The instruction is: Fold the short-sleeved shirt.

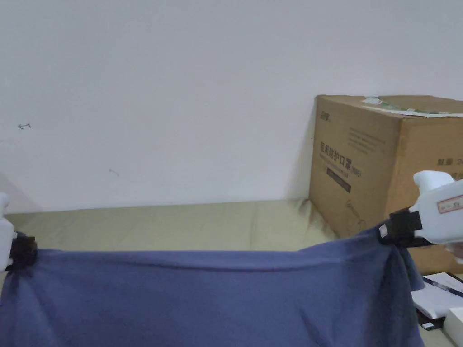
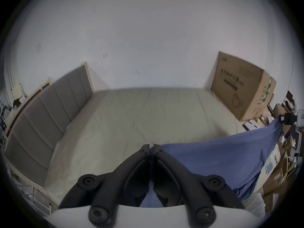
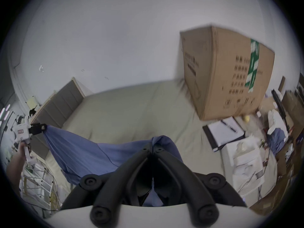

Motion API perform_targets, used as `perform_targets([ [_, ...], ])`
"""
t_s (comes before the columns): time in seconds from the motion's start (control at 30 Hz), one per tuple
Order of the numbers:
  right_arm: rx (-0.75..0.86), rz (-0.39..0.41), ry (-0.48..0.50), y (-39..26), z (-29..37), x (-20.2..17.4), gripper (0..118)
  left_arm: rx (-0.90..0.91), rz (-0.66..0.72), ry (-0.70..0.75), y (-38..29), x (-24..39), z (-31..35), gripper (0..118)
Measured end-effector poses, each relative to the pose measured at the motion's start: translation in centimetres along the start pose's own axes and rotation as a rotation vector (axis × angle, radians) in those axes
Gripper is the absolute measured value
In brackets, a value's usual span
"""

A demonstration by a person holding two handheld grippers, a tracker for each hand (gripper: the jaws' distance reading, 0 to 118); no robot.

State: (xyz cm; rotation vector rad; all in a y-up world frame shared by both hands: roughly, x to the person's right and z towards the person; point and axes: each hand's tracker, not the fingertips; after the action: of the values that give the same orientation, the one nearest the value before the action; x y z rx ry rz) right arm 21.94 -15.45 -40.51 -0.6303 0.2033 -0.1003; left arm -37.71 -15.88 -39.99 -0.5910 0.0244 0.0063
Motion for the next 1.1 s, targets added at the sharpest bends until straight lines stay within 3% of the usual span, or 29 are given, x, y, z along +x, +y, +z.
perform_targets([
  [0.13,0.104,-0.016,0.006,4.5,4.8,-1.3,0,0.080,-0.011,0.013,4.1,-0.2,4.6,1],
  [0.4,0.221,0.067,-0.068,15.9,5.9,-4.2,0,0.210,0.059,0.035,12.5,-0.5,5.8,1],
  [0.6,0.321,0.128,-0.153,24.1,1.0,-5.8,0,0.273,0.088,0.079,20.0,-0.4,1.1,1],
  [0.83,0.397,0.132,-0.205,32.5,-5.4,-6.5,0,0.335,0.138,0.119,26.8,0.0,-5.9,1],
  [1.0,0.444,0.150,-0.242,34.1,-8.7,-6.2,0,0.349,0.123,0.134,27.7,0.8,-10.3,1],
  [1.1,0.423,0.157,-0.243,31.7,-10.8,-5.9,0,0.321,0.105,0.139,26.0,1.5,-13.4,1],
])
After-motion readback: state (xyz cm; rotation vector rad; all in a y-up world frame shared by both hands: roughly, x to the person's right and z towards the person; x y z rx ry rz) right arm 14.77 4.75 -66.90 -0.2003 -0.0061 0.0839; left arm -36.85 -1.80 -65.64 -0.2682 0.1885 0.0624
